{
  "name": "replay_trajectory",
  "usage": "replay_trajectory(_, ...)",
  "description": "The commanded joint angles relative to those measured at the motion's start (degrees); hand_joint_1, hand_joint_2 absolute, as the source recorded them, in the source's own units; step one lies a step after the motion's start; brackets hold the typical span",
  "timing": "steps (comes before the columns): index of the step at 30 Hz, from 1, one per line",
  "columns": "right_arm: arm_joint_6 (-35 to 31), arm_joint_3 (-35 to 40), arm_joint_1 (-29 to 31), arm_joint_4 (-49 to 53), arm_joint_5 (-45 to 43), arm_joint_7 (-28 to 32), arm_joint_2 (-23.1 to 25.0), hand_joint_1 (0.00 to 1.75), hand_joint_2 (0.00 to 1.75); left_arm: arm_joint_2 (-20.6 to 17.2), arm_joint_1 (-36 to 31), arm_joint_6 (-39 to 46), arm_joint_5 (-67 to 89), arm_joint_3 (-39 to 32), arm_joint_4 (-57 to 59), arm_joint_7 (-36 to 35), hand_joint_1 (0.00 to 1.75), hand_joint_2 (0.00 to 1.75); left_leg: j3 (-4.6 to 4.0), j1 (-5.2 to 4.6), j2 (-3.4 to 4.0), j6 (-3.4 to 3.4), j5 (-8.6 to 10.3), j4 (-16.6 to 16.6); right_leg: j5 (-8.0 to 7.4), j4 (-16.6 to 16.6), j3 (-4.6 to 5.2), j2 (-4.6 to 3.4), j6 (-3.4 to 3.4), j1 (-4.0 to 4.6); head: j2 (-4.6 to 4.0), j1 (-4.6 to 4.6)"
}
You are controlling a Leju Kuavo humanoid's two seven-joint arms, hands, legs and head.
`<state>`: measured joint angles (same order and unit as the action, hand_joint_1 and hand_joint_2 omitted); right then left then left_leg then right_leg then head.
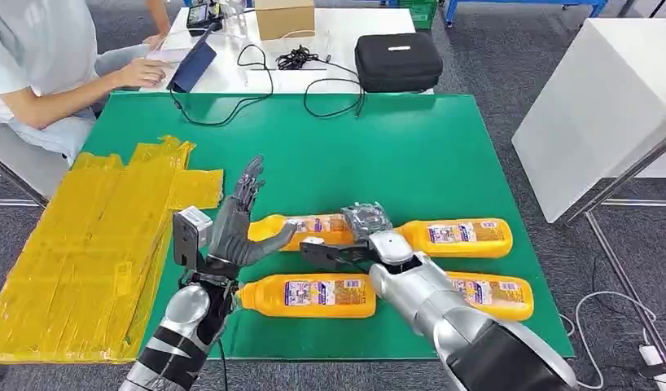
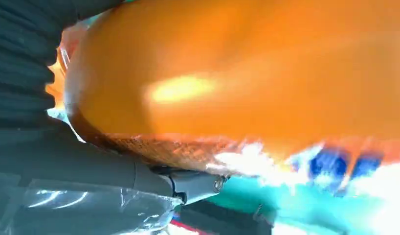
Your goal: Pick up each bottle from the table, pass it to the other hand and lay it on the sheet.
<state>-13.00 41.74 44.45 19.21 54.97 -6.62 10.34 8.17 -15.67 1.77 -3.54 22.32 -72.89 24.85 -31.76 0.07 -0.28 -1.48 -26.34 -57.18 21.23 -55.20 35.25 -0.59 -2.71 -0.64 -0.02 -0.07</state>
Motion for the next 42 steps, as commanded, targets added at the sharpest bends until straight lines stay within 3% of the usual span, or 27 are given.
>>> replay_trajectory(1,-20.9,-26.2,-8.4,19.7,-12.6,12.0,-4.5,1.75,1.75,-1.9,5.5,1.4,2.1,-3.4,-6.2,-0.9,0.00,1.75,0.12,0.02,0.04,0.04,-0.10,0.0,0.09,0.0,-0.10,0.02,0.05,0.02,0.00,-0.04)
replay_trajectory(5,-22.2,-31.6,-13.1,27.4,-17.9,17.7,-3.5,1.75,1.75,-1.9,6.4,1.3,2.7,-3.3,-6.8,-1.0,0.00,1.75,0.32,0.07,-0.19,0.09,-0.19,0.1,0.24,0.1,-0.38,0.25,0.12,0.09,0.00,0.00)
replay_trajectory(8,-20.9,-33.5,-16.4,33.4,-22.1,21.0,-2.2,1.75,1.75,-2.1,6.3,0.4,1.8,-3.5,-6.9,-2.2,0.00,1.75,0.11,0.05,-0.12,0.11,-0.20,0.0,0.19,0.0,-0.16,0.16,0.13,0.06,0.00,-0.02)
replay_trajectory(9,-17.7,-32.9,-18.2,36.6,-24.8,22.2,-2.0,1.75,1.75,-2.7,5.7,-0.1,1.1,-3.4,-6.8,-3.5,0.00,1.75,-0.07,0.04,-0.21,0.09,-0.13,0.0,0.13,0.0,-0.02,0.22,0.11,0.05,0.00,0.00)
replay_trajectory(19,-17.7,-32.7,-18.3,36.8,-24.6,22.2,-1.9,1.75,1.75,-2.8,5.4,-0.2,0.9,-3.6,-6.8,-3.7,0.00,1.75,-0.06,0.05,-0.18,0.09,-0.13,0.0,0.12,0.1,0.00,0.23,0.09,0.06,0.00,-0.02)
replay_trajectory(27,-2.1,-23.3,-20.5,40.7,-33.4,25.8,-1.9,1.75,1.75,-4.7,-1.9,-4.0,-5.0,-2.4,-5.7,-8.0,0.00,1.75,-0.20,0.05,-0.19,0.09,-0.09,0.0,0.08,0.0,0.13,0.23,0.08,0.06,0.00,-0.02)
replay_trajectory(29,14.2,-22.9,-20.6,39.8,-47.6,27.3,-1.5,1.75,1.75,-5.4,-3.6,-5.9,-8.0,-1.4,-4.7,-8.4,0.00,1.75,-0.13,0.05,-0.10,0.10,-0.11,0.0,0.08,0.0,0.09,0.16,0.11,0.05,0.00,-0.02)
replay_trajectory(42,15.1,-18.2,-18.7,35.5,-46.2,29.4,-3.1,1.75,1.75,-6.3,-5.0,-8.2,-11.2,-0.2,-4.2,-8.1,0.00,1.75,-0.07,0.03,-0.15,0.08,-0.10,0.0,0.10,0.1,0.02,0.21,0.07,0.04,0.00,-0.02)
